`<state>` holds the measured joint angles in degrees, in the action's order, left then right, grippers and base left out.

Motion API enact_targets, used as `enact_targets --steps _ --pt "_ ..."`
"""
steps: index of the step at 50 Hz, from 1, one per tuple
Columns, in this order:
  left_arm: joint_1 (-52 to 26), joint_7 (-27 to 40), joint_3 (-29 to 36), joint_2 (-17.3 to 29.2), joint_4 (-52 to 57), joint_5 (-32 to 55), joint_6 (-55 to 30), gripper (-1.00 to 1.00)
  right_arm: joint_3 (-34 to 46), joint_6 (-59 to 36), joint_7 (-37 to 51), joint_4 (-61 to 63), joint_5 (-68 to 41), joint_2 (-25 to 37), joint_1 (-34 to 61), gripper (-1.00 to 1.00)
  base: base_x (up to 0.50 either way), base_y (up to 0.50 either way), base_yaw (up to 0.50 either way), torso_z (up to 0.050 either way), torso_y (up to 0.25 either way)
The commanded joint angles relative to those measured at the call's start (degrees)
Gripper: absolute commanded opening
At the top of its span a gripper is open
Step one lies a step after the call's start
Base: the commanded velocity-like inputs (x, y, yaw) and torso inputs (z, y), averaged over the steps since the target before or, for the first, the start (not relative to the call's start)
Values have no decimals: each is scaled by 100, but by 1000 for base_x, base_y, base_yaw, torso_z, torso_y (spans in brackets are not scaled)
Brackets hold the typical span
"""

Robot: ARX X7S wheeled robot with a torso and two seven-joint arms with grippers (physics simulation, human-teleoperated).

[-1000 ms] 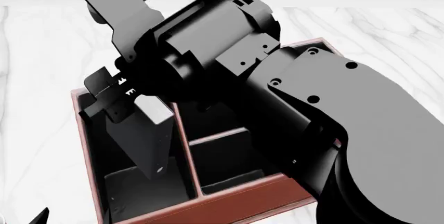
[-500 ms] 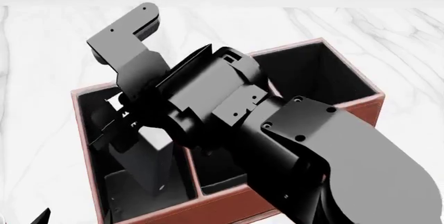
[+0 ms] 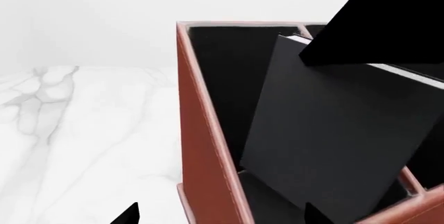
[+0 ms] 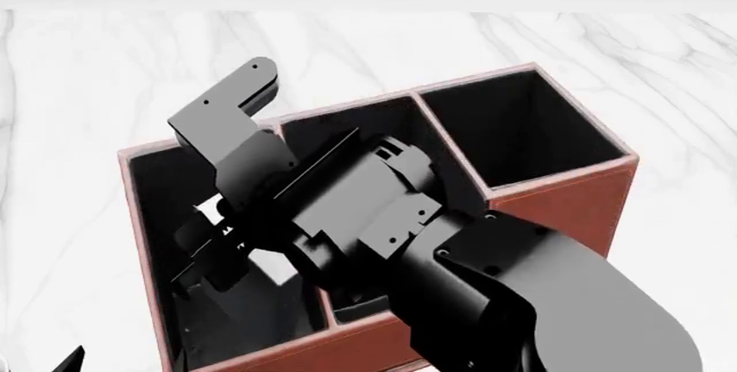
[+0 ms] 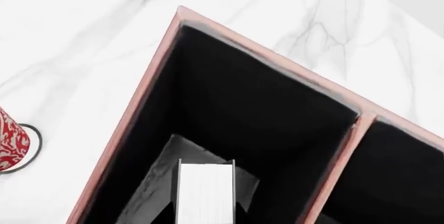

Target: Pick up the book and place it in the left compartment of the caddy.

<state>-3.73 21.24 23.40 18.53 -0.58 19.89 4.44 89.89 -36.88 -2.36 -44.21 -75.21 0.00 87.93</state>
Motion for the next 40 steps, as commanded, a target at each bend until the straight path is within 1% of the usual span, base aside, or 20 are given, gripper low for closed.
enact_targets --steps 1,11,17,18,40 --pt "0 4 21 10 -4 -1 16 100 -109 78 -106 -86 384 0 -209 -100 0 0 0 0 0" --pt "12 10 28 26 17 16 22 100 -116 132 -117 -182 363 0 -301 -100 0 0 0 0 0" --pt "10 18 34 29 15 21 26 100 -104 -45 -44 -212 33 0 -250 -100 0 0 0 0 0" --pt "10 19 33 31 17 23 26 100 -99 -70 -64 -213 2 0 -242 100 0 0 0 0 0" --pt "6 40 52 45 19 42 40 100 -86 -95 3 -320 -261 0 -44 100 0 0 0 0 0"
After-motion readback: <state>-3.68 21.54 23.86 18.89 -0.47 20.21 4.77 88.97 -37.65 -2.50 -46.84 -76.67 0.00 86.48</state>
